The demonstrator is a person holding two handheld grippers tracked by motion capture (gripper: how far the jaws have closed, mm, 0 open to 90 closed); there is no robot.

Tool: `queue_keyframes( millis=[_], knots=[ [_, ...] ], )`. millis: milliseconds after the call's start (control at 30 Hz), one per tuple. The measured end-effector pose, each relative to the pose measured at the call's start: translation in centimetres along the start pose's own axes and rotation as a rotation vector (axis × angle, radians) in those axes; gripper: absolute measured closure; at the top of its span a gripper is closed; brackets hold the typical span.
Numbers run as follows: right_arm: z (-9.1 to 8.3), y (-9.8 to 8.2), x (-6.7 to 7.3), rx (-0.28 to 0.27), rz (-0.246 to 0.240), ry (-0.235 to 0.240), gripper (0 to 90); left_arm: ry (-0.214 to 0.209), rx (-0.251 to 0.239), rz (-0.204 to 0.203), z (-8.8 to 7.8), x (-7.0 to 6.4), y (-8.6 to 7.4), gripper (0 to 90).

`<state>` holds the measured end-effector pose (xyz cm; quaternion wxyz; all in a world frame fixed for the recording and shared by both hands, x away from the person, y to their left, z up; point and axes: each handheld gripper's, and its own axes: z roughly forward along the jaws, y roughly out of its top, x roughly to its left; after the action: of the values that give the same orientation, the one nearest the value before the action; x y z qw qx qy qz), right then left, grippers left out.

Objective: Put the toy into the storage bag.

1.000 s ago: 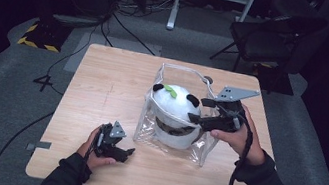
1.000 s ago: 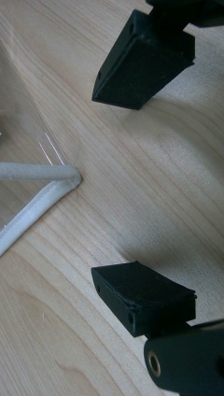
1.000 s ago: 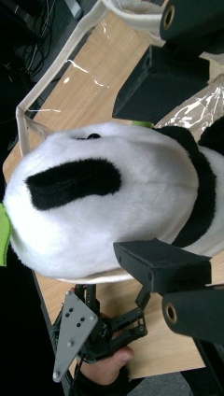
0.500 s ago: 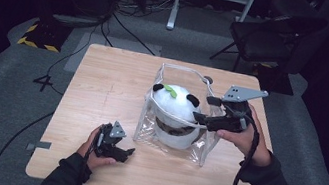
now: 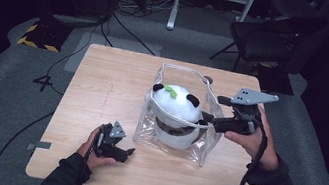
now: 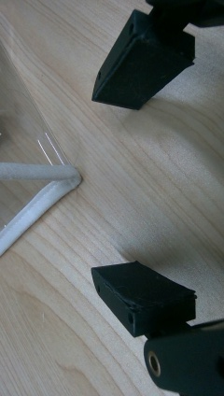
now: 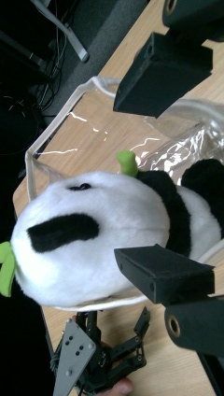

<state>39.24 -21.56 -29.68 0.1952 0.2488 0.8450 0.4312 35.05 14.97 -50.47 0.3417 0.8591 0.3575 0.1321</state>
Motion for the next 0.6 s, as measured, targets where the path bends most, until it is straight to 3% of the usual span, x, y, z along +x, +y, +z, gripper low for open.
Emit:
queue_keyframes(
  millis=[600],
  knots=[
    [-2.1, -1.4, -0.9, -0.03, 0.005, -0.079, 21.6, 0.0, 0.0, 0.0, 0.0, 0.0, 0.0, 15.1]
  ],
)
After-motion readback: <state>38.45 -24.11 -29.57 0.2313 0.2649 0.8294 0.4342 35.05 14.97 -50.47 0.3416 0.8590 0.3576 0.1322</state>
